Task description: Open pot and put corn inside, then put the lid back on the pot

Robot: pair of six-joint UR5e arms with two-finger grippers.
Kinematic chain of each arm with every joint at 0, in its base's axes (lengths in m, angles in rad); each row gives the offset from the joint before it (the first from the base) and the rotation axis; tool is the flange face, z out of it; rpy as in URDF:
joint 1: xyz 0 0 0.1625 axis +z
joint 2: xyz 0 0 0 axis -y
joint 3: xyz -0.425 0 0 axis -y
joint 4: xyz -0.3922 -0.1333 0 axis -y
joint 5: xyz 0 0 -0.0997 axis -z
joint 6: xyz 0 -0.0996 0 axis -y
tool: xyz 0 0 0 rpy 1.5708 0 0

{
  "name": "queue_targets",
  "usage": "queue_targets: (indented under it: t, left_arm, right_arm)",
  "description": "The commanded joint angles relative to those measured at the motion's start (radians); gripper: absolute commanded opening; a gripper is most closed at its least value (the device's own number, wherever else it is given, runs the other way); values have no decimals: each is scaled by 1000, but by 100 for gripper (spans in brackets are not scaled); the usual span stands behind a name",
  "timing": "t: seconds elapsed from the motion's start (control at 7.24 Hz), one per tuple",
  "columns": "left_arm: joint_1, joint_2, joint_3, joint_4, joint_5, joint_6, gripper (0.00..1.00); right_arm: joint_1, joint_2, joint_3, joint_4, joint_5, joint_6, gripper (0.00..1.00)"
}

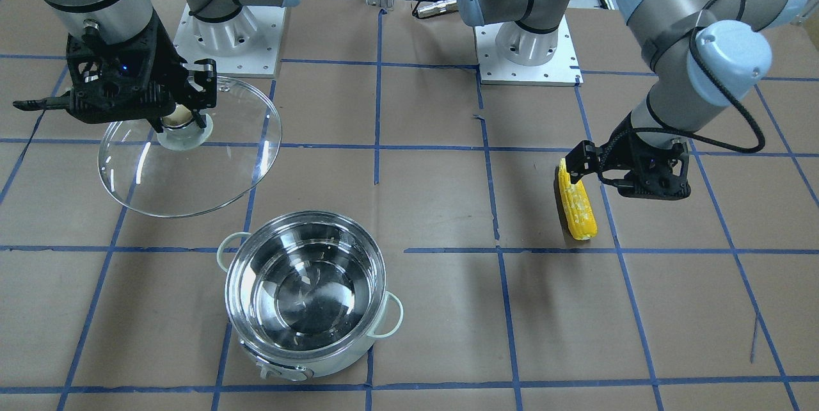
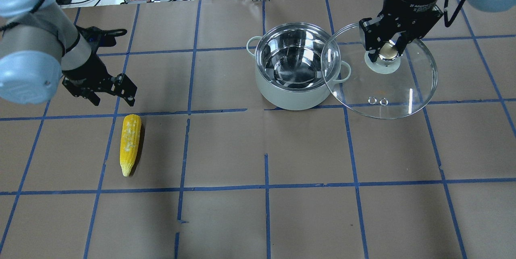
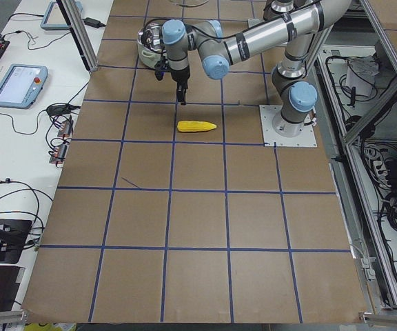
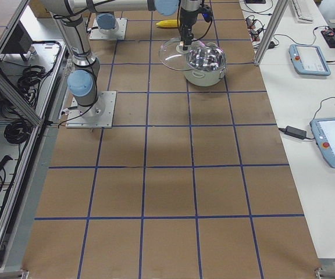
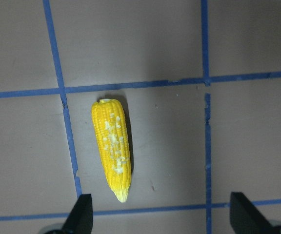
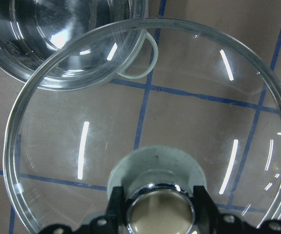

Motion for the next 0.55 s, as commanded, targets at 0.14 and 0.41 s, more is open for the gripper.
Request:
queue_targets:
  t: [0.14,0.41]
  left_arm:
    - [35,-89,-161,225,-1,38,100]
    - [45,-139,-168,260,1,49,96]
  right_arm:
    - [1,1,-4,-2,-2,6,34]
    - [1,1,-4,-5,0,3,34]
